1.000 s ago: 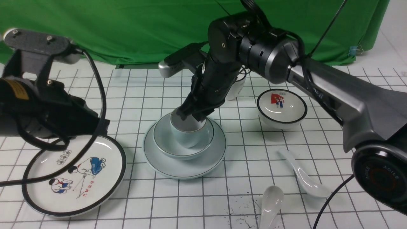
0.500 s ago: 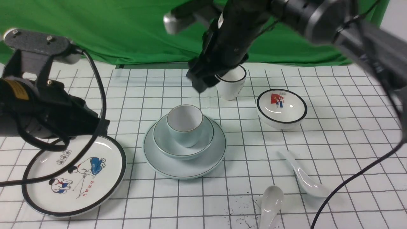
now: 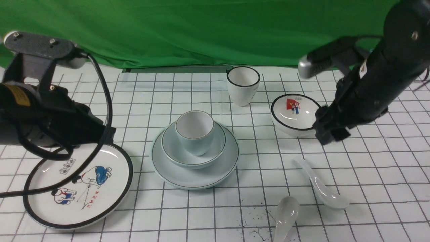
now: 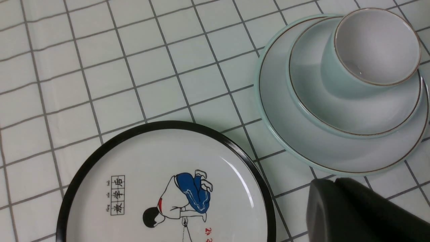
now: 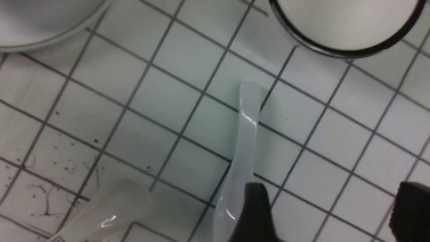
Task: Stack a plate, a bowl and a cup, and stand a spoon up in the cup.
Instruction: Use the right arm to grab a blue soup spoon
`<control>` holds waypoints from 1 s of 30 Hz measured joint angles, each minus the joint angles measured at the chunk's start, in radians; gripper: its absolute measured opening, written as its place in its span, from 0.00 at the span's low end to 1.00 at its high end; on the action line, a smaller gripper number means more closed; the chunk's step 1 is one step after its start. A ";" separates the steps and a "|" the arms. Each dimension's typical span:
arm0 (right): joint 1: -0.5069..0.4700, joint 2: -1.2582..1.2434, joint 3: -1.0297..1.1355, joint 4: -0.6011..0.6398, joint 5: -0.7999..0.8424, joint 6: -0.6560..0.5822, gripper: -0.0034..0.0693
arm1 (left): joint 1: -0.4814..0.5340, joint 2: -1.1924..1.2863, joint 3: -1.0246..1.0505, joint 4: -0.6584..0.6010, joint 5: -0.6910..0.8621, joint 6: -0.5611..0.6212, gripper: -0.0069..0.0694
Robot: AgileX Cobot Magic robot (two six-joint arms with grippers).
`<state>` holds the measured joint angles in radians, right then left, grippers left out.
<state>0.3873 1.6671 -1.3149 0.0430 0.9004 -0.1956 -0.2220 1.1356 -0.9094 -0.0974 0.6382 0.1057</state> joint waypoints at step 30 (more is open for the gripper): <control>0.001 0.242 0.076 0.041 -0.285 -0.047 0.28 | 0.000 0.000 0.000 0.019 0.001 0.001 0.04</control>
<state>0.3882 1.9095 -1.2394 0.0840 0.6159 -0.2430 -0.2220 1.1356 -0.9094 -0.0783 0.6389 0.1066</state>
